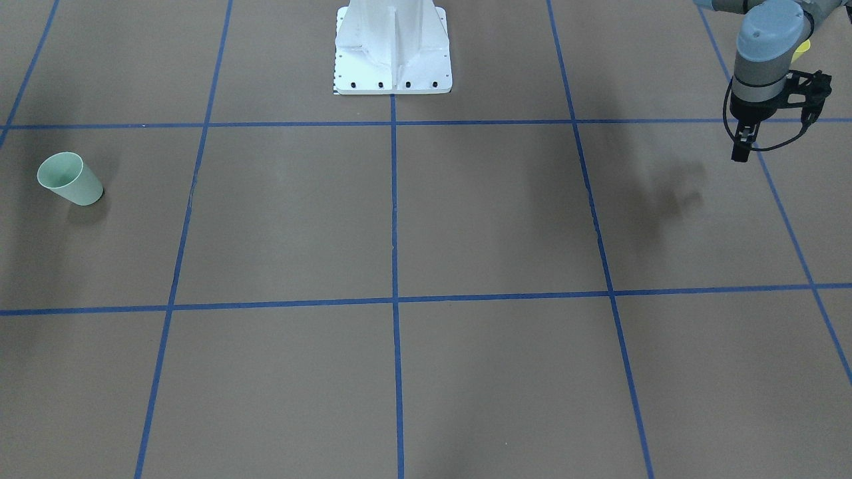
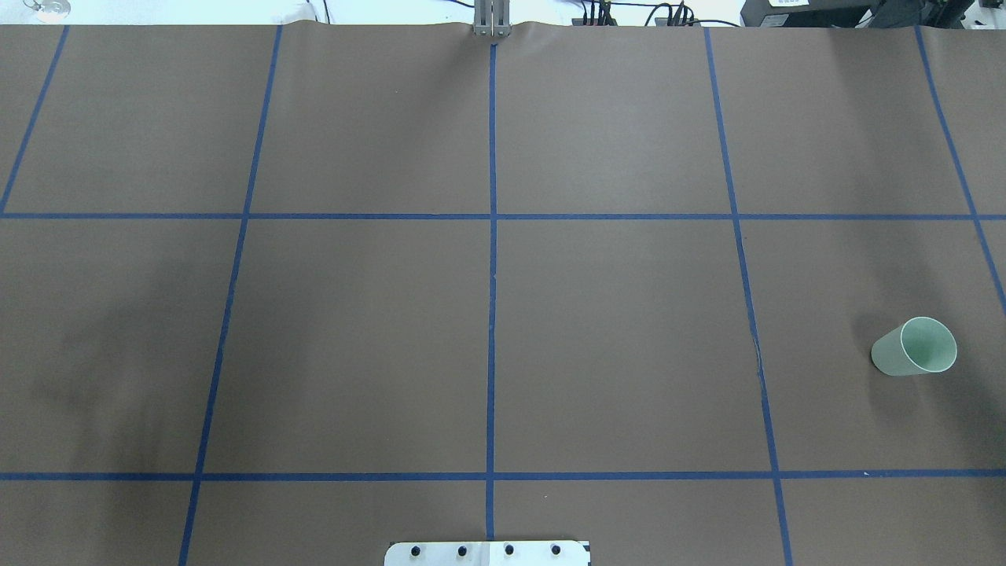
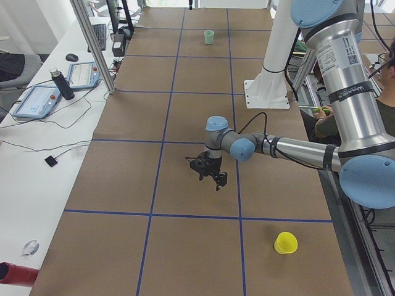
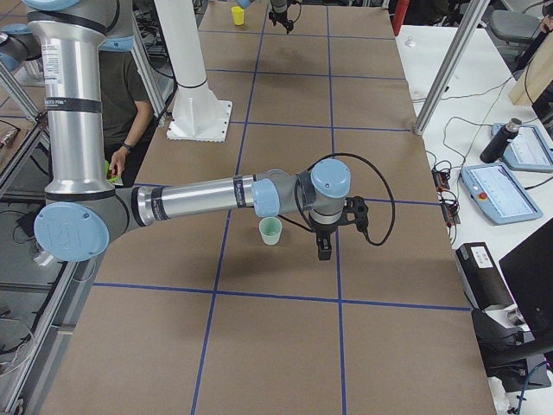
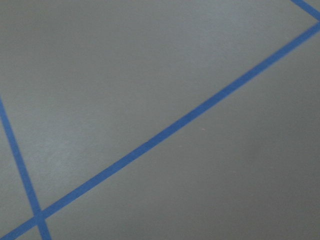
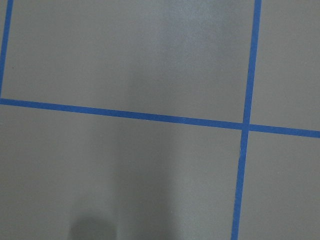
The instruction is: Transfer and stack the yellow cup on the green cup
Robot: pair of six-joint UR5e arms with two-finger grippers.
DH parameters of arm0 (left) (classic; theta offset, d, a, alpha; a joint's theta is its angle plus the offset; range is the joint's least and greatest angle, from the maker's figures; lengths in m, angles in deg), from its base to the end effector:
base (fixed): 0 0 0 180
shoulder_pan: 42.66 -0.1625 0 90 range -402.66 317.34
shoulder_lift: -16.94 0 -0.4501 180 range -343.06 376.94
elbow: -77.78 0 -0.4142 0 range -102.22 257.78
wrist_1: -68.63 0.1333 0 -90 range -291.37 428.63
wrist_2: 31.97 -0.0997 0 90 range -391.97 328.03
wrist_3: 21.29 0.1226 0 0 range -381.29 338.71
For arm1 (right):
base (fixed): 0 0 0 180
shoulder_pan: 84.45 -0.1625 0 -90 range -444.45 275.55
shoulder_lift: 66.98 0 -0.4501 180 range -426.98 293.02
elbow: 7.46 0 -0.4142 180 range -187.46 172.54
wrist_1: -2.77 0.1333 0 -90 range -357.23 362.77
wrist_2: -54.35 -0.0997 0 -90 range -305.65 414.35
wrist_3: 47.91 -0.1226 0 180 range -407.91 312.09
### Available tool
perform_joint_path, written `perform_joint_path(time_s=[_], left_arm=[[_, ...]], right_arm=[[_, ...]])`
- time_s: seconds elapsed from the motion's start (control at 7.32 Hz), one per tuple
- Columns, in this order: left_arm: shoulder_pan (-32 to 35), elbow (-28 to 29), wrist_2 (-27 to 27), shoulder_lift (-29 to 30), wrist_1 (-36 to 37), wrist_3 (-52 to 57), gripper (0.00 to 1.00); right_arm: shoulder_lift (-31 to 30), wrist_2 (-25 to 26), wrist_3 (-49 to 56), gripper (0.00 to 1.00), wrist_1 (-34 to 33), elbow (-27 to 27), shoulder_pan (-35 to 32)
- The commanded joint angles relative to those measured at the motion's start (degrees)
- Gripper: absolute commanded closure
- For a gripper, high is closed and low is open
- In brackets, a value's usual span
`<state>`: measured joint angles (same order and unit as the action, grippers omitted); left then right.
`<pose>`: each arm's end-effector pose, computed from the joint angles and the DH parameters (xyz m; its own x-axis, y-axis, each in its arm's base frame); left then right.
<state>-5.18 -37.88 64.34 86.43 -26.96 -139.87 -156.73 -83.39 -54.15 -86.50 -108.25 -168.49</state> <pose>0.2251 -0.3236 0.6480 0.4031 -0.9083 -0.1120 0.8898 0.4176 -0.1840 -0.0120 -0.5245 0.5937 0.6604 -0.1128 0.7424 0.0301 0.9918 0.1240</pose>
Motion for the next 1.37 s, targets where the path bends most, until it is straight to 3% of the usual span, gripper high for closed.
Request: perform_joint_path(time_s=[0.0,0.27,0.82,1.23], left_arm=[[-7.3,-1.1,-4.5,1.9,18.6,-18.7,0.01],[-8.7,-0.4,-3.5,1.3,27.3,-24.7,0.01],[-9.2,6.8,1.9,0.5,29.9,-38.1,0.01],[-14.0,11.7,11.1,0.5,29.1,-45.2,0.01]], right_arm=[[-0.6,0.2,0.1,0.0,0.0,-1.7,-0.1],[-0.6,-0.2,0.1,0.0,0.0,-2.4,-0.1],[-1.1,-0.4,0.4,0.0,0.1,-2.5,0.1],[-1.1,-0.5,0.9,0.0,0.1,-2.7,0.3]])
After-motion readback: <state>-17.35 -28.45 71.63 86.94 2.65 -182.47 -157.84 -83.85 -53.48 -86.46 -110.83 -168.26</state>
